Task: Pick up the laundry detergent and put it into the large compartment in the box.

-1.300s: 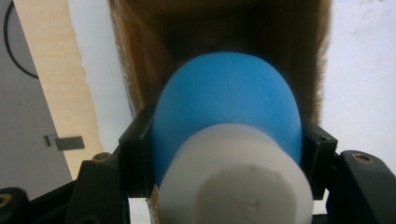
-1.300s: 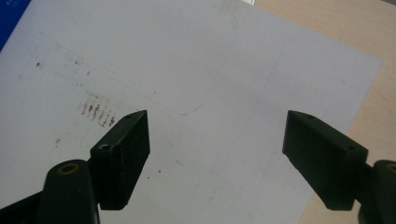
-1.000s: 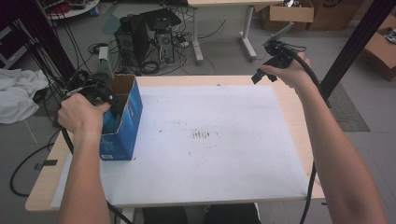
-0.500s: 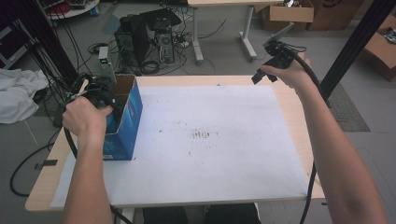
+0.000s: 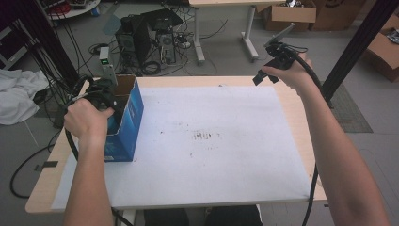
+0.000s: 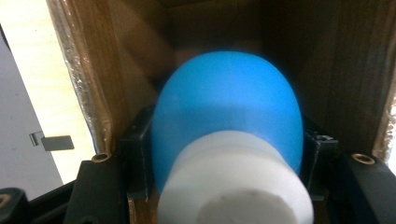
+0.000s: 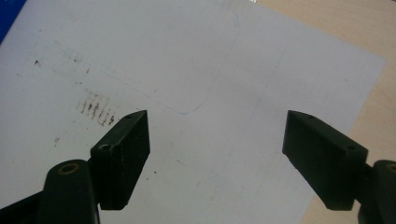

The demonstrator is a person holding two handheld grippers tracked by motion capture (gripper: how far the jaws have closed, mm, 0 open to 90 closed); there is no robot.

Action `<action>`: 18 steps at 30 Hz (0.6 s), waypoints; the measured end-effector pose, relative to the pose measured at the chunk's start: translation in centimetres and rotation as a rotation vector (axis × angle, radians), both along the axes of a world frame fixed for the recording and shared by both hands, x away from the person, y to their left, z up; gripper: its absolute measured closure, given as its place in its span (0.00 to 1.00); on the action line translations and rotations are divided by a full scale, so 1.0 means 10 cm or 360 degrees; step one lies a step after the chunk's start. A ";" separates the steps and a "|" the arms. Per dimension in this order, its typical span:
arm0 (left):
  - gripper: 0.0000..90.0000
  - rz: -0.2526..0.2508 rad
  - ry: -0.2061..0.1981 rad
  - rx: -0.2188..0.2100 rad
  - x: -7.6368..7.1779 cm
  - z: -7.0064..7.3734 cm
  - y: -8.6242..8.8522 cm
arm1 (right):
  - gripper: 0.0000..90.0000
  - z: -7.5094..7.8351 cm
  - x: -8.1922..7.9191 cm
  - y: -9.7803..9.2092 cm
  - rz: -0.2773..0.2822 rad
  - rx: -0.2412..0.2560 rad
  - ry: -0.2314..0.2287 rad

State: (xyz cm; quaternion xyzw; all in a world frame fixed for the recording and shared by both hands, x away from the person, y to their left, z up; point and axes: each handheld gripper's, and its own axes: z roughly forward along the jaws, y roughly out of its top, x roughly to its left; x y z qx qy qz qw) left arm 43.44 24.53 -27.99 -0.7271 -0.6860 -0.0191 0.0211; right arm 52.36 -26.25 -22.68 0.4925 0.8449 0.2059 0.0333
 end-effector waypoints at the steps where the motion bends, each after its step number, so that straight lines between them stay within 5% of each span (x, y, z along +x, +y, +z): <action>1: 0.42 0.0000 0.0000 0.0000 0.00 0.00 0.00 | 0.26 0.00 0.00 0.00 -0.0001 0.0000 0.0000; 18: 0.42 0.0011 -0.0004 0.0014 0.00 0.00 -0.03 | 0.26 0.01 -0.01 -0.04 0.0001 0.0012 -0.0005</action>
